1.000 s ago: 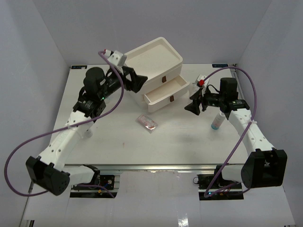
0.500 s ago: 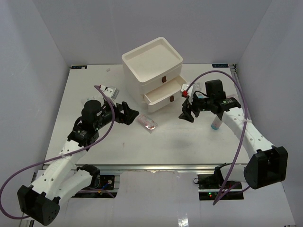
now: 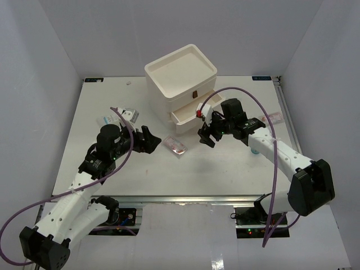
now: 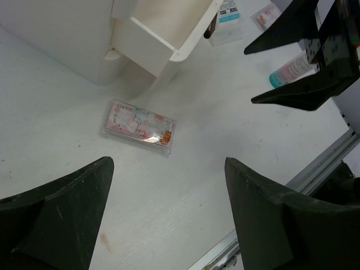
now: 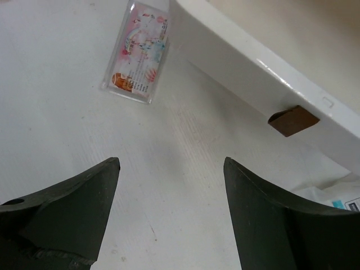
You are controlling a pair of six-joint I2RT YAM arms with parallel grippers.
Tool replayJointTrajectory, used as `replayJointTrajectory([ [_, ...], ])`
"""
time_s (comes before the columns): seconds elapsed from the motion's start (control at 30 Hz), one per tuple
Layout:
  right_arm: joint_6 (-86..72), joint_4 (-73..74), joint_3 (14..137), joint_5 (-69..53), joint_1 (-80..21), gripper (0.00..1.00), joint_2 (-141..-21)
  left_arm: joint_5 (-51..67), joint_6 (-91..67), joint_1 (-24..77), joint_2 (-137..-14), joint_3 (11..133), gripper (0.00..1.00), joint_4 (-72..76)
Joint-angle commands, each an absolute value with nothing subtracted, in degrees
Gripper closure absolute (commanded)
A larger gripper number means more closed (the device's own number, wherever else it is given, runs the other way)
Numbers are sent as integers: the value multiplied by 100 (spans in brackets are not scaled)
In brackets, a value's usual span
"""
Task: Organize the makeup
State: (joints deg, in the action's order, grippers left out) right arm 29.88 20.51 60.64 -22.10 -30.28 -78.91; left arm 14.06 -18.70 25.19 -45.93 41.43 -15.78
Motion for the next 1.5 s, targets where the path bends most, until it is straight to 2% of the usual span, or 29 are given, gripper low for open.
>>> replayJointTrajectory([
  [0.0,3934,2166,6696,-3427,-2751,18,-7906,1957,-1105,2487,-5089,5068,18,-1461],
  [0.23,7678,2809,6383,-3489,-2725,17,-7583,2036,-378,2644,-6871,7098,30,-1593],
  [0.4,8255,3157,7075,-3448,-2614,21,-8151,1893,101,2835,-8286,8768,31,-1842],
  [0.67,8856,3138,7599,-3550,-2341,26,-8949,1676,1059,3047,-10120,10419,30,-2264],
  [1.0,9050,2989,8178,-3519,-2250,27,-9708,1220,1567,3212,-11056,11276,31,-2489],
  [1.07,9030,2996,8302,-3554,-2250,27,-9839,1041,1670,3254,-11132,11276,34,-2510],
  [1.23,9010,3006,8548,-3492,-2346,31,-10152,718,1887,3332,-11230,11110,52,-2549],
  [1.37,9054,3014,8603,-3279,-2441,35,-10333,614,1951,3357,-11271,10993,56,-2540],
  [1.47,9196,3160,8576,-3111,-2507,44,-10364,593,1951,3357,-11294,10984,58,-2540],
])
